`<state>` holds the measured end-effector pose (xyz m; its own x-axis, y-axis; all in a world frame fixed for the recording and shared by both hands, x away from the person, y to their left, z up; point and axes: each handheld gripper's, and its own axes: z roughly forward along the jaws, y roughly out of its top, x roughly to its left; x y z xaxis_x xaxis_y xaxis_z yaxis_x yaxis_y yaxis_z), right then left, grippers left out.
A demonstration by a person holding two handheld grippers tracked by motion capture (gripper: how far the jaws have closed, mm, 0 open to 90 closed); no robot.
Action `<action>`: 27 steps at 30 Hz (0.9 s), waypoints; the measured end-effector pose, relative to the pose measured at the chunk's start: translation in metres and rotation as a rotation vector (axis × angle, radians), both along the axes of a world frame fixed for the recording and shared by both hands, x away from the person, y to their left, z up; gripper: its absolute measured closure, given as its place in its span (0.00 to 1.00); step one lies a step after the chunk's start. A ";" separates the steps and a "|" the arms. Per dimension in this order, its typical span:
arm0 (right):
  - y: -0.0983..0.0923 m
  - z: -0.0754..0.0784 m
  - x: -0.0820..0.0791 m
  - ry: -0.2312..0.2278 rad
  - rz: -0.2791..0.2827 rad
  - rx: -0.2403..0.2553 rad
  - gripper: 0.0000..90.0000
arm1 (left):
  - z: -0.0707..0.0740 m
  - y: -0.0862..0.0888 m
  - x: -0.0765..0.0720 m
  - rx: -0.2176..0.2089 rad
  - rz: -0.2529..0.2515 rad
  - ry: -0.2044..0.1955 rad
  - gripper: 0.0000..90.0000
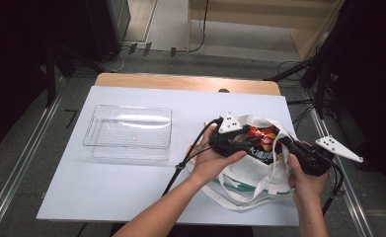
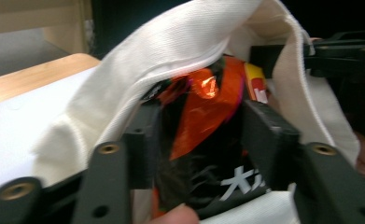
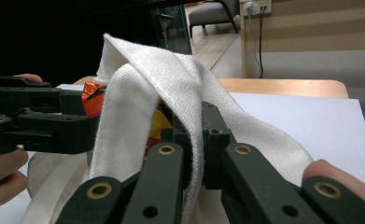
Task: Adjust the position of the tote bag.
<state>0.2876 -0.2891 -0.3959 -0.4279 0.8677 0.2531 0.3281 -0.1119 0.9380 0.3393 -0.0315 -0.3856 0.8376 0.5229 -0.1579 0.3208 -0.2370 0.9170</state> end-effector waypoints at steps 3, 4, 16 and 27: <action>-0.001 0.000 -0.001 -0.004 0.005 0.000 0.98 | 0.000 -0.001 0.000 0.039 0.023 -0.009 0.95; -0.002 0.001 -0.001 -0.005 0.011 0.006 0.98 | 0.001 -0.002 0.000 0.050 0.016 -0.002 0.95; -0.018 0.010 -0.005 -0.058 -0.159 0.073 0.95 | -0.002 0.041 -0.031 0.023 -0.051 -0.088 1.00; -0.013 -0.056 0.033 0.282 -0.132 0.004 0.98 | -0.015 0.063 -0.035 -0.035 -0.031 -0.088 0.99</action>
